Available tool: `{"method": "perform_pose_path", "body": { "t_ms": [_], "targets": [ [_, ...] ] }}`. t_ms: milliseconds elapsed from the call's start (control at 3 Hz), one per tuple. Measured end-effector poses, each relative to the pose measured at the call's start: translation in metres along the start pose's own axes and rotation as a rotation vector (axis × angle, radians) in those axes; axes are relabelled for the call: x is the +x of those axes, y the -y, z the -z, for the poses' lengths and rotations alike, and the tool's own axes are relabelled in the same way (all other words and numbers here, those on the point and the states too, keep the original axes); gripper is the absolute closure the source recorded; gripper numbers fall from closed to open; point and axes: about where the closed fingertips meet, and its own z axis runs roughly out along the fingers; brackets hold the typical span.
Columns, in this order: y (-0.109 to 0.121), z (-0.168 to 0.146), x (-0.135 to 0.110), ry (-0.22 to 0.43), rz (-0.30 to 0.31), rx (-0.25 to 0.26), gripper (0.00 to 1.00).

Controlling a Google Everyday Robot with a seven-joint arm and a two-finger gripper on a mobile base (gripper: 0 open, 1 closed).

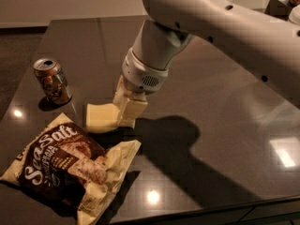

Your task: Move sponge near brown chip bag

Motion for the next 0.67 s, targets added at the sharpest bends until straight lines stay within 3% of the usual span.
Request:
{"method": "perform_pose_path", "body": {
  "t_ms": [667],
  "targets": [
    [-0.0018,-0.0064,-0.0074,0.008,0.041,-0.016,0.16]
  ]
}}
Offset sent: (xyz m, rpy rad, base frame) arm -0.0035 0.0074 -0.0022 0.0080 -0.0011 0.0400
